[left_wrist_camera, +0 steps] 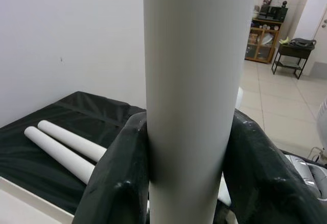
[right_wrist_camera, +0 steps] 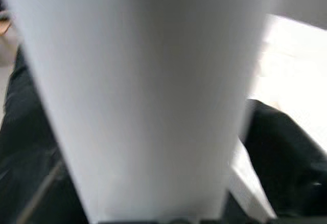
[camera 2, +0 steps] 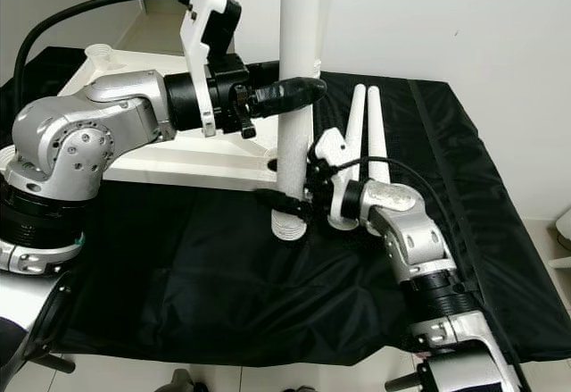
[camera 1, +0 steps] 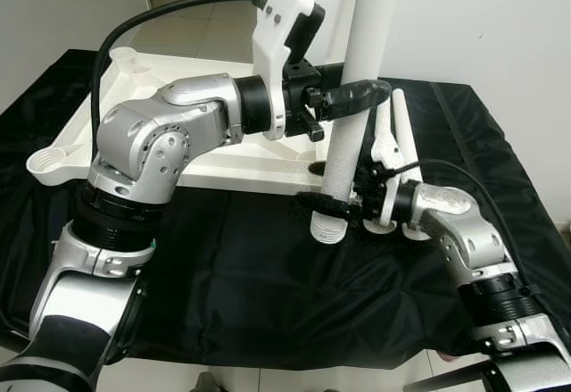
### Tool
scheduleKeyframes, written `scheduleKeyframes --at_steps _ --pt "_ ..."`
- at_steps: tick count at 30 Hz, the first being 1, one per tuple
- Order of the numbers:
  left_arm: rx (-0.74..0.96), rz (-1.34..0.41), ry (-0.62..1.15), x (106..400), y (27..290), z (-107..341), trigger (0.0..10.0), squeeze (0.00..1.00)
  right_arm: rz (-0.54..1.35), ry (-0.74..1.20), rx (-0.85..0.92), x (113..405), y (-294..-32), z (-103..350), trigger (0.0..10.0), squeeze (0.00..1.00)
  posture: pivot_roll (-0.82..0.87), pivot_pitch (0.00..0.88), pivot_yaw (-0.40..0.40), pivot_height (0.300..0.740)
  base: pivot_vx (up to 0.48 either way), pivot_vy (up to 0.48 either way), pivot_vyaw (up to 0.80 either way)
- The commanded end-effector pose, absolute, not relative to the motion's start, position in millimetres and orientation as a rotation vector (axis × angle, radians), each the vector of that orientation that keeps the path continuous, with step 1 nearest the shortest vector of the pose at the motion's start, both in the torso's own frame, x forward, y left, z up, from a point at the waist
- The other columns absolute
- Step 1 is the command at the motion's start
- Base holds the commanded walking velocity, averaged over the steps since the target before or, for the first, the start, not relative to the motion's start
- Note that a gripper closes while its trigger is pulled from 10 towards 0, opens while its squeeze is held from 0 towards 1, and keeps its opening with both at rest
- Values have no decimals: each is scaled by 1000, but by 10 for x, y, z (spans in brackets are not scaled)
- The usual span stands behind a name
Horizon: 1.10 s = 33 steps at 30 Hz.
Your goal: Building children table
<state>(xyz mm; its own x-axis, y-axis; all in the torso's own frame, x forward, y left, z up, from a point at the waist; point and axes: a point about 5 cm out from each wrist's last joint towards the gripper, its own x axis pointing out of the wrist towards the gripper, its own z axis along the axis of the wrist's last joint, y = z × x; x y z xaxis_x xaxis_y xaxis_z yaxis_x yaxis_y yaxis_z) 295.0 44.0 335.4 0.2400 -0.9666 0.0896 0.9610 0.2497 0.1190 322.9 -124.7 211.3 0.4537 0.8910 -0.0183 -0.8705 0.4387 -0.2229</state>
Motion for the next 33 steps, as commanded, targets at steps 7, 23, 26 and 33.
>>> scheduleKeyframes --at_steps 7,23,26,33 --pt "27 -1148 -157 3131 550 3459 10000 0 938 -184 -99 3255 -1214 2177 10000 0 -5 107 -11 740 0 0 0" --pt "-20 -930 -203 3221 648 3559 10000 0 667 -190 45 3154 -930 1977 10000 0 -9 117 0 740 0 0 0" --pt "-26 -942 -223 3178 602 3594 10000 0 637 -193 69 3161 -883 1979 10000 0 -5 118 0 740 0 0 0" --pt "-22 -964 -238 3057 503 3610 10000 0 539 -221 80 3278 -835 2110 10000 0 0 119 -1 740 0 0 0"
